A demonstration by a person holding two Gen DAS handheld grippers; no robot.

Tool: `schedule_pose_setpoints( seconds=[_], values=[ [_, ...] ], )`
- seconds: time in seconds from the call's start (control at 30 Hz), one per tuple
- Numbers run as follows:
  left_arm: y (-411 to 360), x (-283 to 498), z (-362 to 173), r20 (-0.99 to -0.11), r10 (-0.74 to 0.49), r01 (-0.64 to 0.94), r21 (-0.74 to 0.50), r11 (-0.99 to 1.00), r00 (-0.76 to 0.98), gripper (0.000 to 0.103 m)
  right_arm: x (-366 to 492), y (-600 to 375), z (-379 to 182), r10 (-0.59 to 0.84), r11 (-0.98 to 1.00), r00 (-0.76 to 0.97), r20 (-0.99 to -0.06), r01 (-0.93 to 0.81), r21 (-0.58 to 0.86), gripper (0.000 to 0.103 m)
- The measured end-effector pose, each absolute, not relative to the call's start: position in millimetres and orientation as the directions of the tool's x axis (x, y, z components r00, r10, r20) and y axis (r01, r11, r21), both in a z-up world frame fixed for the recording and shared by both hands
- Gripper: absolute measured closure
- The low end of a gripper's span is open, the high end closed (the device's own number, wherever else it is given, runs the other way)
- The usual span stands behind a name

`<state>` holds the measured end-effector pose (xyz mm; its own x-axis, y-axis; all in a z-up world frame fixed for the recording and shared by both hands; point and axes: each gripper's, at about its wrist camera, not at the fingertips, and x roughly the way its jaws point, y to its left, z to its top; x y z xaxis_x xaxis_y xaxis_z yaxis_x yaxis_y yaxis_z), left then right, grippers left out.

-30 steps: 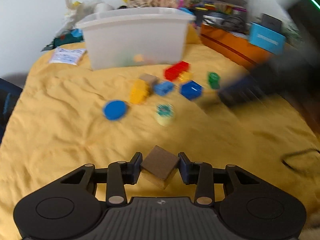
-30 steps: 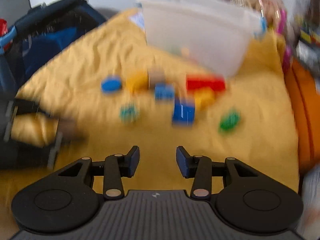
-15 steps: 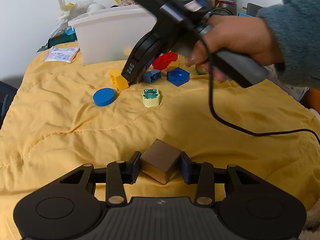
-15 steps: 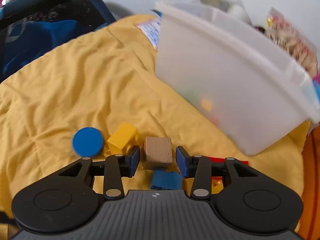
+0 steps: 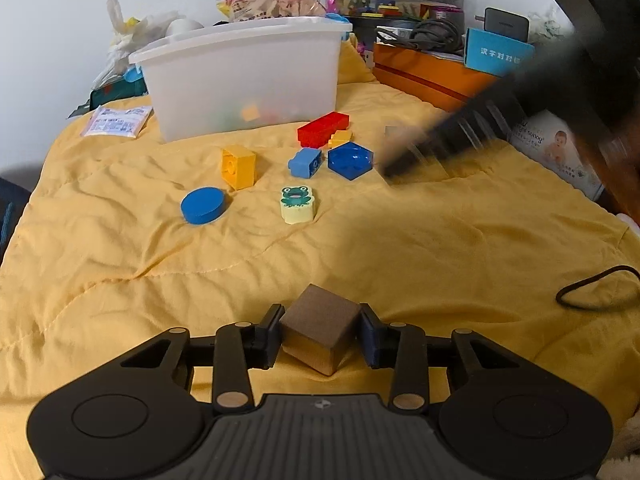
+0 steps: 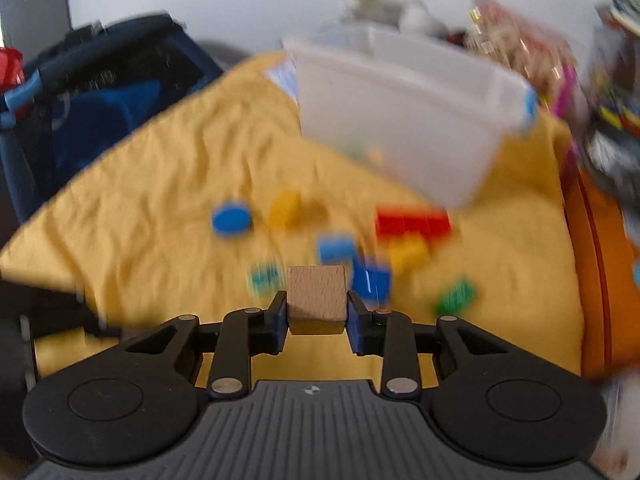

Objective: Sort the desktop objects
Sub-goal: 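Grasp the dark wooden cube with the left gripper while the right grasps the light wooden cube, then carry both wooden cubes over the bin and open both grippers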

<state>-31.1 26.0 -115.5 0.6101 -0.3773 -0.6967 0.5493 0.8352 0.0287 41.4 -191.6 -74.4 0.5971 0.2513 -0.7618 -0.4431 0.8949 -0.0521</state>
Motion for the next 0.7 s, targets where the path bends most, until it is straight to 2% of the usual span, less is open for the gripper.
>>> schedule_pose_setpoints(
  seconds=[0.2, 0.4, 0.47, 0.5, 0.57, 0.6, 0.7],
  values=[
    [20.9, -31.7, -116.2, -0.692, -0.376, 0.561, 0.05, 0.826, 0.616, 0.061, 18.2, -206.9, -108.8, 0.195, 0.923, 0.553, -0.81, -0.384, -0.04, 0.07],
    [24.2, -33.9, -117.1, -0.692, -0.385, 0.566, 0.04, 0.824, 0.61, 0.061, 12.9, -213.2, -114.6, 0.218, 0.936, 0.56, -0.799, -0.351, 0.01, 0.066],
    [24.8, -35.2, -117.9, -0.688, -0.386, 0.566, 0.044, 0.823, 0.614, 0.059, 10.9, -214.7, -114.2, 0.221, 0.936, 0.563, -0.796, -0.351, 0.012, 0.066],
    [25.2, -35.8, -118.4, -0.684, -0.378, 0.557, 0.05, 0.829, 0.624, 0.054, 10.5, -214.4, -115.8, 0.224, 0.937, 0.564, -0.795, -0.35, 0.015, 0.066],
    [26.3, -35.6, -118.7, -0.686, -0.378, 0.547, 0.035, 0.836, 0.622, 0.056, 10.1, -214.6, -117.0, 0.228, 0.936, 0.567, -0.791, -0.352, 0.018, 0.066],
    [27.3, -35.0, -117.8, -0.689, -0.387, 0.547, 0.016, 0.837, 0.613, 0.061, 9.7, -214.6, -117.1, 0.228, 0.934, 0.569, -0.79, -0.357, 0.013, 0.067],
    [27.9, -38.0, -116.9, -0.685, -0.383, 0.543, 0.021, 0.84, 0.62, 0.062, 7.4, -210.0, -115.9, 0.223, 0.924, 0.574, -0.788, -0.381, -0.016, 0.07]
  ],
)
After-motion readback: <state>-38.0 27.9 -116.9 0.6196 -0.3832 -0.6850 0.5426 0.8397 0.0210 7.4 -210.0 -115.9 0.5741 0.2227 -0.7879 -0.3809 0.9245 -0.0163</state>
